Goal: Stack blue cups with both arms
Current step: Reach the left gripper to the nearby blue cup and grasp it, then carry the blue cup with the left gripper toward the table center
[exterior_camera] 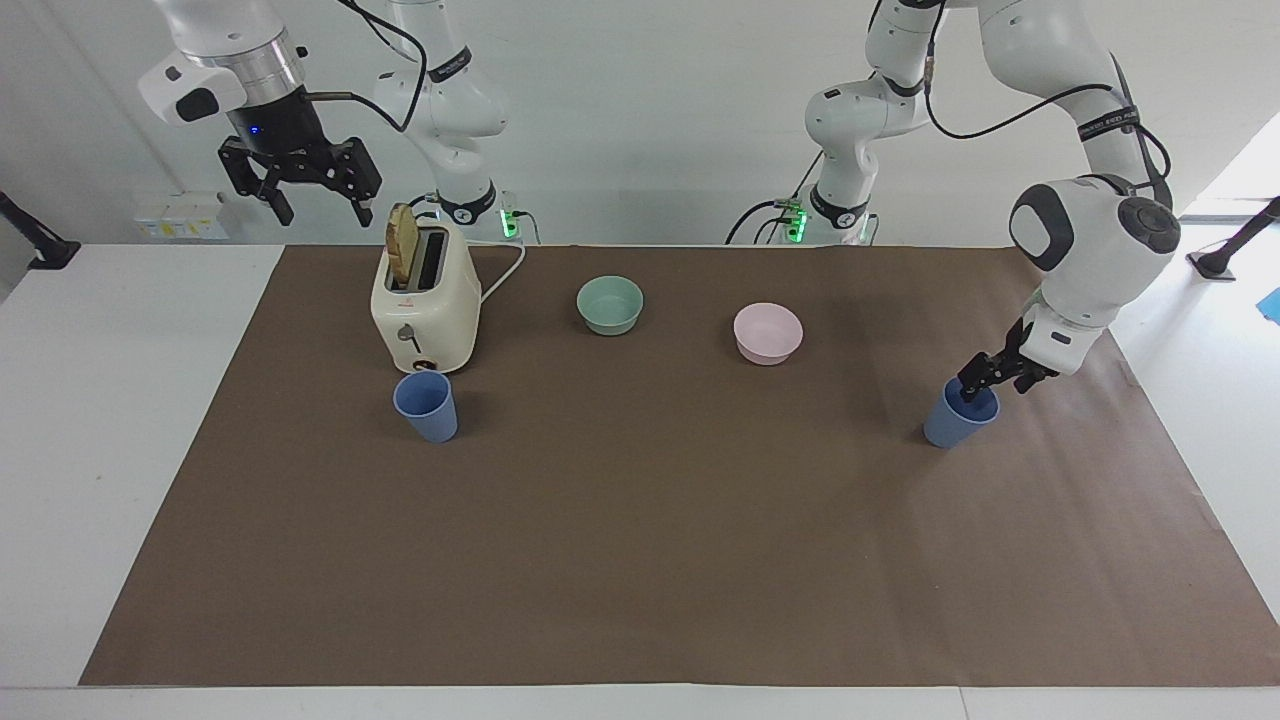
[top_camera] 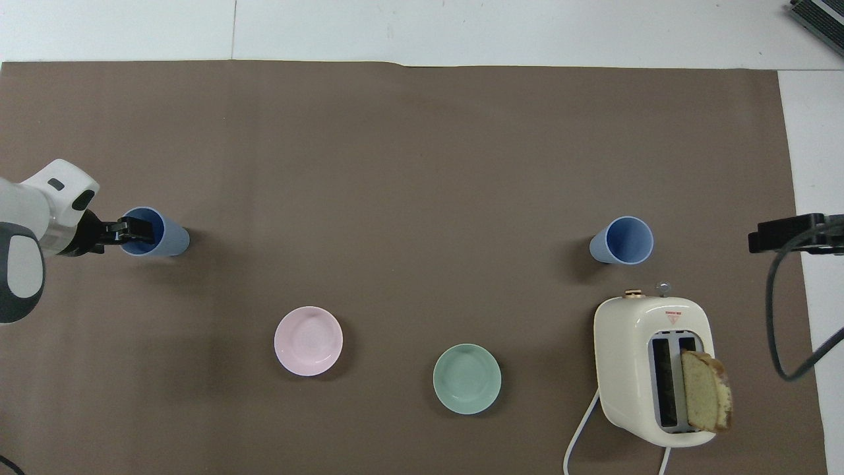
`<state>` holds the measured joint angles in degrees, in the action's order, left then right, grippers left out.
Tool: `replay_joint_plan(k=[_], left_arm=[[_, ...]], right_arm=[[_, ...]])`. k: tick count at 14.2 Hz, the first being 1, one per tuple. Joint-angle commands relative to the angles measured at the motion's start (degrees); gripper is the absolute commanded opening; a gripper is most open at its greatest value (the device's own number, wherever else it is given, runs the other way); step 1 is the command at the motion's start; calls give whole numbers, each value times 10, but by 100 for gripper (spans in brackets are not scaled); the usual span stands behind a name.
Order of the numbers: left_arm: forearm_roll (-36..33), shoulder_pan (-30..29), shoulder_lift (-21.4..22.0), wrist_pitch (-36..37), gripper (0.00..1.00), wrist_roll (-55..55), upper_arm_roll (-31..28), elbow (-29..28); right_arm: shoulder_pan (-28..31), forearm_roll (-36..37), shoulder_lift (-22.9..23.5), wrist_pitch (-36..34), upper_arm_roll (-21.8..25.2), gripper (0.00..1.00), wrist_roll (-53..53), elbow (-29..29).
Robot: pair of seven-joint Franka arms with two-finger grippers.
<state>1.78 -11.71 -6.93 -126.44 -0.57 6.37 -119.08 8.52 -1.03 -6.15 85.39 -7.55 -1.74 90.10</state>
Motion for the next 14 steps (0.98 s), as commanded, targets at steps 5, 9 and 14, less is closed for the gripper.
replay_joint_plan(k=[5, 9, 14], left_arm=[[20, -4, -4, -8, 0, 2, 4, 20], [43, 2, 1, 51, 0, -8, 5, 96], [37, 76, 4, 116, 0, -141, 10, 168]], right_arm=[[6, -10, -10, 3, -1, 100, 2, 11], [6, -9, -10, 3, -1, 100, 2, 11], [6, -10, -10, 3, -1, 100, 2, 11]])
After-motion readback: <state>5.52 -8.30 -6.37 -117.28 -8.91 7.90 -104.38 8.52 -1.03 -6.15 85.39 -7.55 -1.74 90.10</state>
